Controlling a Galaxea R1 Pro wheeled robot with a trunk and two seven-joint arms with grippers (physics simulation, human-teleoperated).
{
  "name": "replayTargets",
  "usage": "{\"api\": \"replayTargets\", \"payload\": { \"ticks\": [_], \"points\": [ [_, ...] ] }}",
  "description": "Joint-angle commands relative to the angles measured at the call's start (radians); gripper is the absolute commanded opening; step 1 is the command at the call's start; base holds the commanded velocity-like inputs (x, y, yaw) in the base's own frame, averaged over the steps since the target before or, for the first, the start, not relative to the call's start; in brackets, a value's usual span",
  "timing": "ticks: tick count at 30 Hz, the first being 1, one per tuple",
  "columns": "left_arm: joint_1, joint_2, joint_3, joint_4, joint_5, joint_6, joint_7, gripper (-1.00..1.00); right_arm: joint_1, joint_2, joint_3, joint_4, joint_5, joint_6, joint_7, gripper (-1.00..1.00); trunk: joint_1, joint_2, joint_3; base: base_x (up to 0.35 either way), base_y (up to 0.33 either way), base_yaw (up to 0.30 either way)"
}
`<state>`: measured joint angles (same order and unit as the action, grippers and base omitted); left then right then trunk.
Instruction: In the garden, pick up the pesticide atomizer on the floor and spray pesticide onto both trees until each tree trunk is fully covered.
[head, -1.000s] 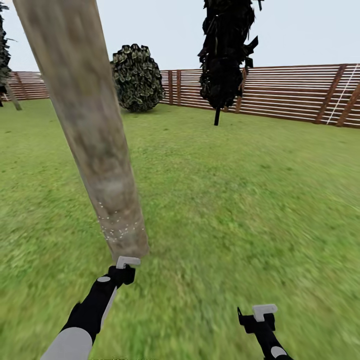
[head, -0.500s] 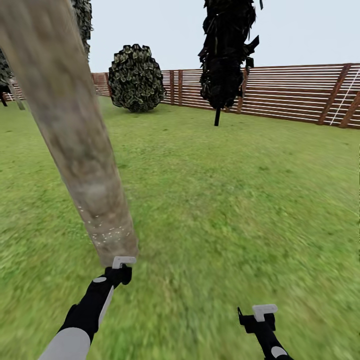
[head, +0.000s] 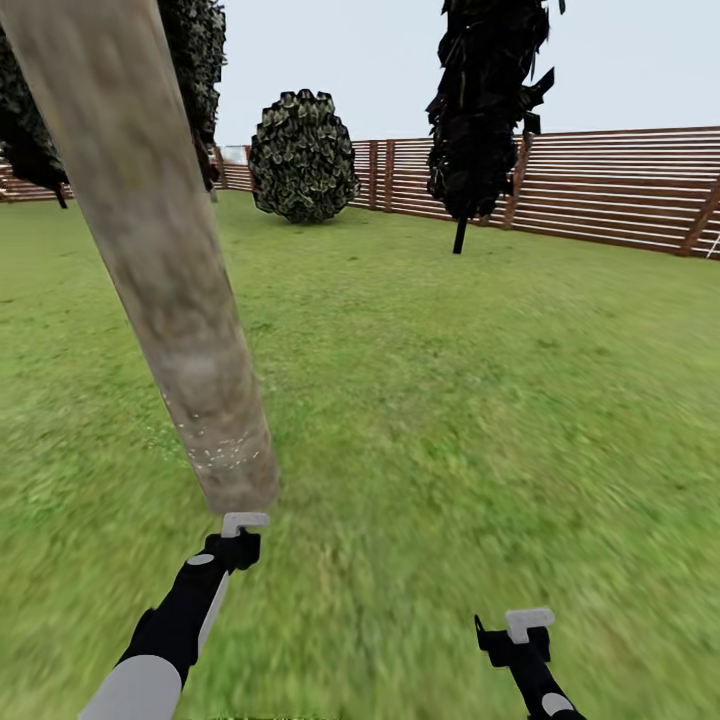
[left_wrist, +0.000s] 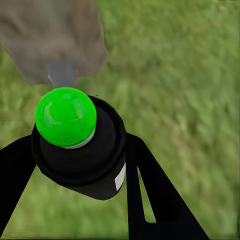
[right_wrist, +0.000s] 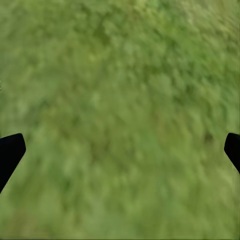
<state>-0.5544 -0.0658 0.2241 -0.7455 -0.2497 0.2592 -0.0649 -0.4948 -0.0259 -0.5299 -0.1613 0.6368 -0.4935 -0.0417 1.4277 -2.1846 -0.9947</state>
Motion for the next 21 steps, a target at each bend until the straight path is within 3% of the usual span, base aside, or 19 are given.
{"api": "replayTargets", "payload": {
  "ticks": [1,12,21],
  "points": [
    [-0.001,-0.002,0.006,-0.002,-0.010,0.005,-0.008,-1.00,-0.001,0.000,-0.006,0.002,0.011,-0.004,-0.004,1.00,0.000,0.000,-0.001,0.039,-0.273,0.273],
    [-0.001,-0.002,0.006,-0.002,-0.011,0.005,-0.013,-1.00,-0.001,0.000,-0.006,0.002,0.011,-0.004,-0.004,1.00,0.000,0.000,-0.001,0.175,-0.235,0.273],
    [-0.002,-0.009,0.003,-0.011,-0.012,0.004,-0.018,-1.00,-0.001,0.000,-0.006,0.002,0.011,-0.004,-0.004,1.00,0.000,0.000,-0.001,0.194,-0.115,0.270]
  ]
}}
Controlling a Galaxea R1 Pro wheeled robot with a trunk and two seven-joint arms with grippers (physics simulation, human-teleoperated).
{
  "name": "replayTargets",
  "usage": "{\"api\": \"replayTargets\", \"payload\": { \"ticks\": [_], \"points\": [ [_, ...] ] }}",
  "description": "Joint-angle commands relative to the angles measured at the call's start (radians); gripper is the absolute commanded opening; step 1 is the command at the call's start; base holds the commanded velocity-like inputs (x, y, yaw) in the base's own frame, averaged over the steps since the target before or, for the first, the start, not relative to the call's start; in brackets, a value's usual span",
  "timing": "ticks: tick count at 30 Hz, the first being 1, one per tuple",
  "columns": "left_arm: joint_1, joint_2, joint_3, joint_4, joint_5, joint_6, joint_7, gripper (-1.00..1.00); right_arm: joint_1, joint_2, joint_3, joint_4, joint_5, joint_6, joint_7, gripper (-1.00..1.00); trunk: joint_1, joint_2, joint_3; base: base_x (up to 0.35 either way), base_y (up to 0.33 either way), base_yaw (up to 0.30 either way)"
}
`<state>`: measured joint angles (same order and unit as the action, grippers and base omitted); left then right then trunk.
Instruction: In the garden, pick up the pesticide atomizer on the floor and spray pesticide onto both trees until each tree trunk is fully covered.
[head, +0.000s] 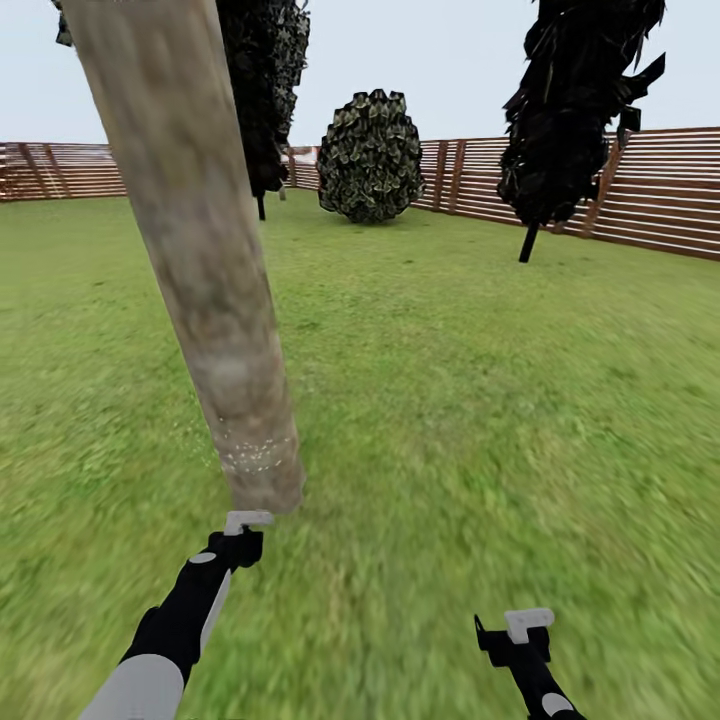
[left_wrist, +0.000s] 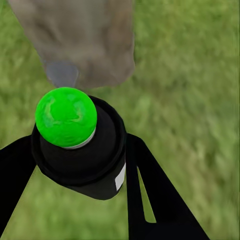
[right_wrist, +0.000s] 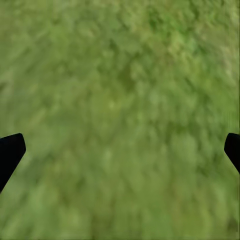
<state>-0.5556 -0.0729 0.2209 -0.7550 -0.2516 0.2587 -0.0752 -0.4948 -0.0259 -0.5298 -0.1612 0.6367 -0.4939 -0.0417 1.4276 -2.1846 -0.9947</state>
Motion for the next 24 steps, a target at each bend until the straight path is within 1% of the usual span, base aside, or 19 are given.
{"api": "replayTargets", "payload": {
  "ticks": [1,4,6,7,8,9,10,11,12,14,15,18,19,21,22,24],
  "points": [
    [-0.005,-0.002,0.006,-0.006,-0.011,0.010,-0.009,-1.00,-0.001,0.000,-0.006,0.002,0.011,-0.004,-0.004,1.00,0.000,0.000,-0.001,0.009,-0.005,0.144],
    [-0.015,-0.002,0.005,-0.011,-0.011,0.018,-0.009,-1.00,-0.001,0.000,-0.006,0.001,0.011,-0.003,-0.004,1.00,0.000,0.000,-0.001,0.004,-0.002,0.059],
    [-0.022,-0.014,0.000,-0.013,-0.011,0.020,-0.008,-1.00,-0.001,0.000,-0.006,0.002,0.011,-0.004,-0.004,1.00,0.000,0.000,-0.001,0.000,0.000,0.006],
    [-0.038,-0.020,-0.014,-0.013,-0.012,0.024,-0.008,-1.00,-0.001,0.000,-0.006,0.002,0.011,-0.004,-0.004,1.00,0.000,0.000,-0.001,0.000,0.000,0.002],
    [-0.049,-0.022,-0.031,-0.013,-0.013,0.031,-0.008,-1.00,-0.001,0.000,-0.006,0.002,0.011,-0.004,-0.004,1.00,0.000,0.000,-0.001,0.000,0.000,0.001],
    [-0.082,-0.025,-0.113,-0.023,-0.009,0.085,-0.010,-1.00,-0.001,0.000,-0.006,0.001,0.011,-0.004,-0.004,1.00,0.000,0.000,-0.001,0.000,0.000,0.000],
    [-0.092,-0.027,-0.132,-0.041,-0.008,0.106,-0.012,-1.00,-0.001,-0.001,-0.006,0.001,0.011,-0.003,-0.004,1.00,0.000,0.000,-0.001,0.000,0.000,0.000],
    [-0.097,-0.017,-0.136,-0.121,-0.008,0.167,-0.049,-1.00,-0.001,-0.002,-0.006,0.001,0.011,-0.003,-0.004,1.00,0.000,0.000,-0.001,0.000,0.000,0.000],
    [-0.096,-0.014,-0.135,-0.148,-0.008,0.195,-0.074,-1.00,-0.001,-0.002,-0.006,0.001,0.011,-0.003,-0.004,1.00,0.000,0.000,-0.001,0.000,0.000,0.000],
    [-0.096,-0.005,-0.133,-0.227,-0.012,0.255,-0.141,-1.00,-0.001,-0.002,-0.006,0.000,0.011,-0.003,-0.004,1.00,0.000,0.000,-0.001,0.000,0.000,0.000],
    [-0.096,-0.002,-0.133,-0.248,-0.012,0.265,-0.152,-1.00,-0.001,-0.002,-0.006,0.000,0.011,-0.003,-0.004,1.00,0.000,0.000,-0.001,0.000,0.000,0.000],
    [-0.097,-0.002,-0.134,-0.270,-0.013,0.276,-0.161,-1.00,-0.001,-0.001,-0.006,0.000,0.011,-0.003,-0.004,1.00,0.000,0.000,-0.001,0.000,0.000,0.050],
    [-0.098,-0.008,-0.135,-0.273,-0.011,0.284,-0.161,-1.00,-0.001,-0.001,-0.006,0.001,0.011,-0.003,-0.004,1.00,0.000,0.000,-0.001,0.000,0.000,0.233],
    [-0.100,-0.012,-0.138,-0.274,-0.010,0.305,-0.161,-1.00,-0.001,-0.001,-0.006,0.001,0.011,-0.003,-0.004,1.00,0.000,0.000,-0.001,0.000,0.000,0.258],
    [-0.109,-0.013,-0.140,-0.274,-0.010,0.319,-0.161,-1.00,-0.001,0.000,-0.006,0.001,0.011,-0.003,-0.004,1.00,0.000,0.000,-0.001,0.000,0.000,0.269],
    [-0.133,-0.006,-0.138,-0.275,-0.012,0.337,-0.162,-1.00,-0.001,-0.001,-0.006,0.001,0.011,-0.003,-0.004,1.00,0.000,0.000,-0.001,0.000,0.000,0.273]
  ]
}}
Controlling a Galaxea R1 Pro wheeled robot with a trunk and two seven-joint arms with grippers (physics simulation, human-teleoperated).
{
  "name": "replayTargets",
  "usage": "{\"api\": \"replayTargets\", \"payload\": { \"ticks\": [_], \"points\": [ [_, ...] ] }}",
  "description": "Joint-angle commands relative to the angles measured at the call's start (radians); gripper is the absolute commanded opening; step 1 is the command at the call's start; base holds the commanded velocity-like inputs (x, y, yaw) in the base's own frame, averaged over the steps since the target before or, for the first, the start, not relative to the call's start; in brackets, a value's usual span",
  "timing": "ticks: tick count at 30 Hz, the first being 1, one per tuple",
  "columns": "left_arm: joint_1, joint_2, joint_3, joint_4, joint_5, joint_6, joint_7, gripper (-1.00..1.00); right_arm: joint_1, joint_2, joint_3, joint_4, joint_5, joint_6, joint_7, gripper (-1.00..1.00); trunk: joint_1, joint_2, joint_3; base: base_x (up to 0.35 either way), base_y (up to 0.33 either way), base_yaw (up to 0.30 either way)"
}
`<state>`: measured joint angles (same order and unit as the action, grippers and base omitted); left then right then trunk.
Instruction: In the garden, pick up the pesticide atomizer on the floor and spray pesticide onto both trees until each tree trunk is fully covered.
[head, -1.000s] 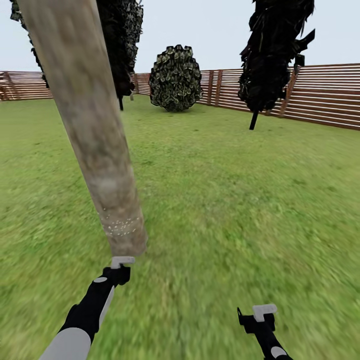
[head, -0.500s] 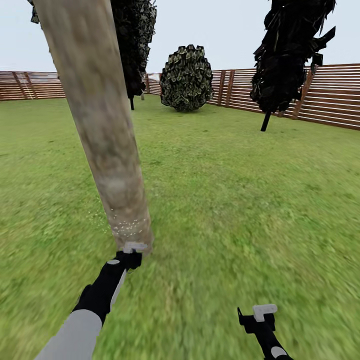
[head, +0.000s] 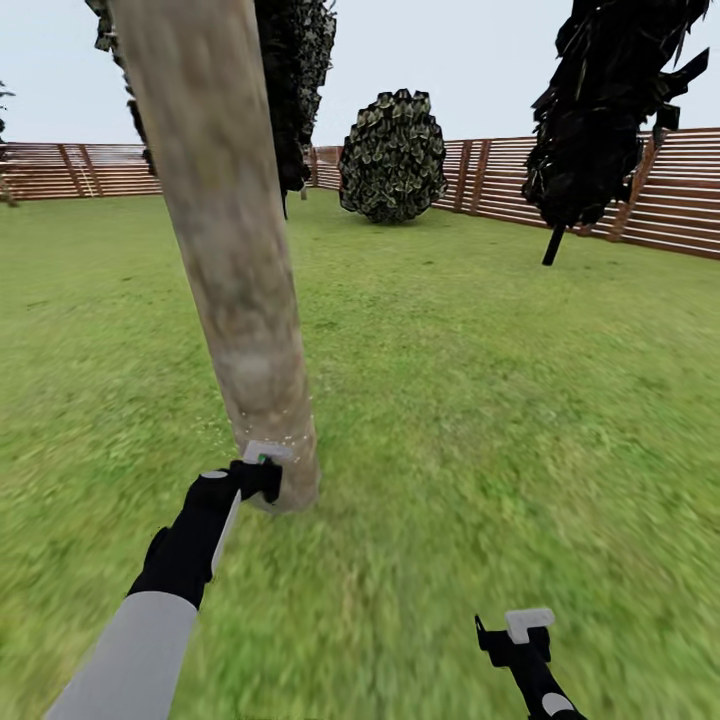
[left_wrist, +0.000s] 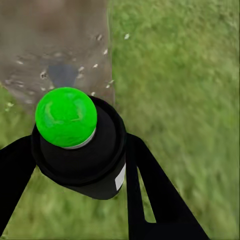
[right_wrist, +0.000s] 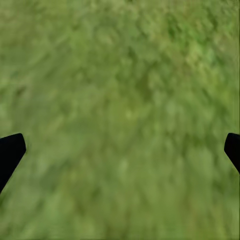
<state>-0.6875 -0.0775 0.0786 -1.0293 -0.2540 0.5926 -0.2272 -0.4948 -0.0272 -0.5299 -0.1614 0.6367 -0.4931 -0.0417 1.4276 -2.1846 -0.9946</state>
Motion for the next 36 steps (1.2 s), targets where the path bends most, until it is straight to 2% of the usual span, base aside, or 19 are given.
{"api": "replayTargets", "payload": {
  "ticks": [1,6,10,26,36],
  "points": [
    [-0.006,0.002,0.005,-0.006,-0.010,0.011,-0.009,-1.00,-0.001,0.000,-0.005,0.001,0.011,-0.004,-0.004,1.00,0.000,0.000,-0.001,0.000,0.000,0.275],
    [-0.013,0.002,0.002,-0.070,-0.014,0.084,-0.008,-1.00,-0.001,0.000,-0.005,0.001,0.011,-0.004,-0.004,1.00,0.000,0.000,-0.001,0.000,0.000,0.128],
    [-0.011,-0.002,0.000,-0.077,-0.015,0.090,-0.008,-1.00,-0.001,0.000,-0.005,0.000,0.011,-0.004,-0.004,1.00,0.000,0.000,-0.001,0.026,-0.056,0.007],
    [-0.004,0.002,0.002,-0.074,-0.018,0.088,-0.003,-1.00,-0.001,0.000,-0.005,0.000,0.011,-0.004,-0.004,1.00,0.000,0.000,-0.001,0.070,-0.252,0.002],
    [-0.003,0.003,0.011,-0.077,-0.018,0.088,0.001,-1.00,-0.001,0.001,-0.005,0.001,0.011,-0.004,-0.004,1.00,0.000,0.000,-0.001,0.000,-0.273,0.234]
  ]
}}
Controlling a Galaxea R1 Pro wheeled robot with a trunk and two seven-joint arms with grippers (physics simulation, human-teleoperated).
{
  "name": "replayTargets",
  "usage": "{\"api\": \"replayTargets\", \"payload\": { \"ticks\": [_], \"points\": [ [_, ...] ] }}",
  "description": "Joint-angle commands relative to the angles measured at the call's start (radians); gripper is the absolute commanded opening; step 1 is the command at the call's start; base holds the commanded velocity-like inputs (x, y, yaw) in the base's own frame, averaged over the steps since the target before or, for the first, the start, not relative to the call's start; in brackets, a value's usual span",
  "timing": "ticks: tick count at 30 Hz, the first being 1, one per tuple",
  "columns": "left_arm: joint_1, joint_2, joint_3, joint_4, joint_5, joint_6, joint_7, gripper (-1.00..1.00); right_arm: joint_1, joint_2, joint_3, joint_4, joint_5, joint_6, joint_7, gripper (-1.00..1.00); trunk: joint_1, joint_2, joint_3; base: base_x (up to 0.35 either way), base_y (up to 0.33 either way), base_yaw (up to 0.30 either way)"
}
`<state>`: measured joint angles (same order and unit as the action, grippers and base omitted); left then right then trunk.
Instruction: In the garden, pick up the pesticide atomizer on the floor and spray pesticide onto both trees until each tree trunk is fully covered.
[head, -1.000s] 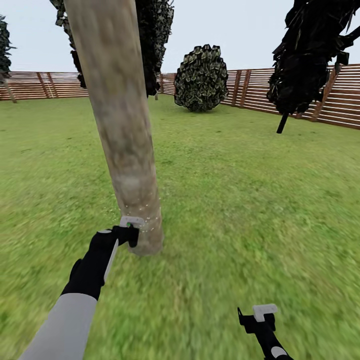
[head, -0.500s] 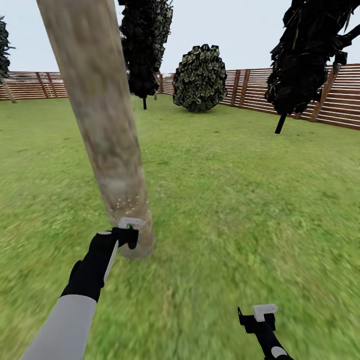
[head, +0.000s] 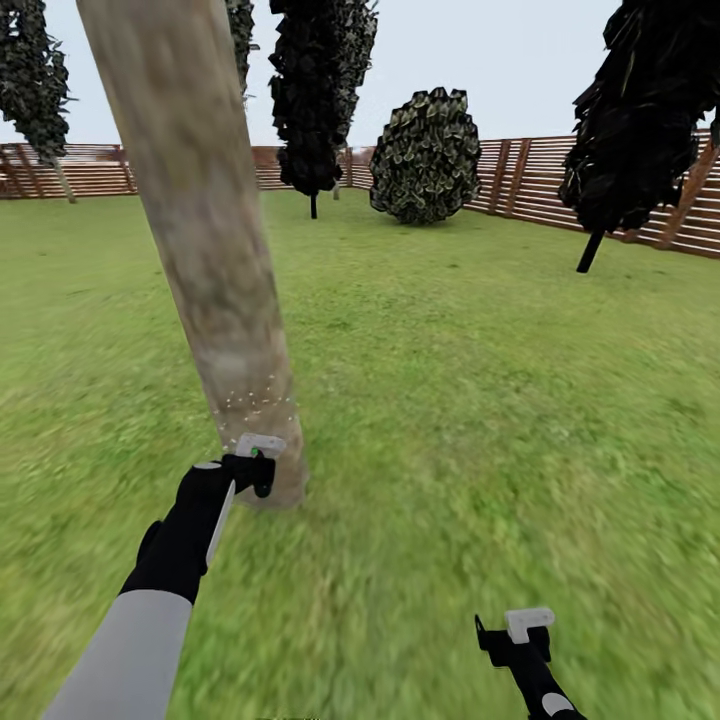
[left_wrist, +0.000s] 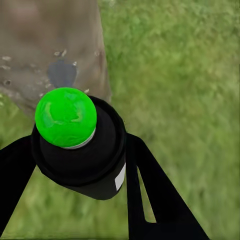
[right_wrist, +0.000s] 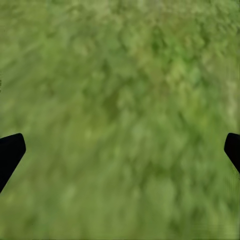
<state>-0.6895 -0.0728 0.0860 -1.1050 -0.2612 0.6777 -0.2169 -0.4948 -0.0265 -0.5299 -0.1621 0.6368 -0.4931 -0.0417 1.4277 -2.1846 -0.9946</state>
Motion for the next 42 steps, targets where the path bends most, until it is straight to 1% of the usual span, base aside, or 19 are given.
{"api": "replayTargets", "payload": {
  "ticks": [1,5,8,10,15,18,20,27,30,32,33,34,35,38,39,42],
  "points": [
    [-0.001,-0.002,0.003,0.000,-0.010,0.003,-0.009,-1.00,-0.001,0.000,-0.006,0.002,0.011,-0.004,-0.004,1.00,0.000,0.000,-0.001,0.000,-0.273,0.277],
    [0.001,0.000,0.002,0.013,-0.010,0.000,-0.003,-1.00,-0.001,0.000,-0.006,0.002,0.011,-0.004,-0.004,1.00,0.000,0.000,-0.001,0.000,-0.273,0.278],
    [0.003,0.009,0.003,0.024,-0.010,-0.006,0.001,-1.00,-0.001,0.000,-0.006,0.002,0.011,-0.004,-0.004,1.00,0.000,0.000,-0.001,0.000,-0.273,0.278],
    [0.003,0.009,0.001,0.072,-0.010,-0.011,0.004,-1.00,-0.001,0.000,-0.006,0.002,0.011,-0.004,-0.004,1.00,0.000,0.000,-0.001,0.000,-0.273,0.197],
    [0.002,0.004,0.001,0.089,-0.007,-0.012,0.056,-1.00,-0.001,-0.001,-0.006,0.001,0.011,-0.004,-0.004,1.00,0.000,0.000,-0.001,0.000,-0.273,0.016],
    [0.002,0.009,0.003,0.092,-0.004,-0.012,0.061,-1.00,-0.001,-0.001,-0.006,0.001,0.011,-0.004,-0.004,1.00,0.000,0.000,-0.001,0.000,-0.273,0.001],
    [0.002,0.014,0.004,0.116,-0.004,-0.013,0.062,-1.00,-0.001,-0.001,-0.006,0.002,0.011,-0.004,-0.004,1.00,0.000,0.000,-0.001,0.000,-0.273,0.000],
    [0.002,0.013,0.009,0.123,-0.004,-0.014,0.067,-1.00,-0.001,-0.001,-0.006,0.001,0.011,-0.004,-0.004,1.00,0.000,0.000,-0.001,0.035,-0.272,0.000],
    [0.002,0.014,0.010,0.124,-0.004,-0.014,0.112,-1.00,-0.001,-0.001,-0.006,0.001,0.011,-0.004,-0.004,1.00,0.000,0.000,-0.001,0.183,-0.235,0.000],
    [0.002,0.014,0.020,0.124,-0.004,-0.015,0.119,-1.00,-0.001,-0.001,-0.006,0.001,0.011,-0.004,-0.004,1.00,0.000,0.000,-0.001,0.209,-0.219,0.000],
    [0.002,0.013,0.034,0.126,-0.004,-0.016,0.121,-1.00,-0.001,-0.001,-0.006,0.001,0.011,-0.004,-0.004,1.00,0.000,0.000,-0.001,0.214,-0.215,0.000],
    [0.002,0.014,0.062,0.133,-0.004,-0.022,0.123,-1.00,-0.001,-0.001,-0.006,0.001,0.011,-0.004,-0.004,1.00,0.000,0.000,-0.001,0.216,-0.214,0.032],
    [0.002,0.014,0.073,0.136,-0.005,-0.037,0.123,-1.00,-0.001,-0.001,-0.006,0.001,0.011,-0.004,-0.004,1.00,0.000,0.000,-0.001,0.216,-0.213,0.095],
    [0.002,0.016,0.083,0.150,-0.007,-0.073,0.124,-1.00,-0.001,-0.001,-0.006,0.002,0.011,-0.004,-0.004,1.00,0.000,0.000,-0.001,0.217,-0.213,0.195],
    [0.002,0.015,0.085,0.171,-0.007,-0.084,0.124,-1.00,-0.001,-0.001,-0.006,0.002,0.011,-0.004,-0.004,1.00,0.000,0.000,-0.001,0.217,-0.213,0.264],
    [0.002,0.013,0.084,0.183,-0.008,-0.087,0.125,-1.00,-0.001,-0.001,-0.006,0.002,0.011,-0.004,-0.004,1.00,0.000,0.000,-0.001,0.217,-0.213,0.271]
  ]
}}
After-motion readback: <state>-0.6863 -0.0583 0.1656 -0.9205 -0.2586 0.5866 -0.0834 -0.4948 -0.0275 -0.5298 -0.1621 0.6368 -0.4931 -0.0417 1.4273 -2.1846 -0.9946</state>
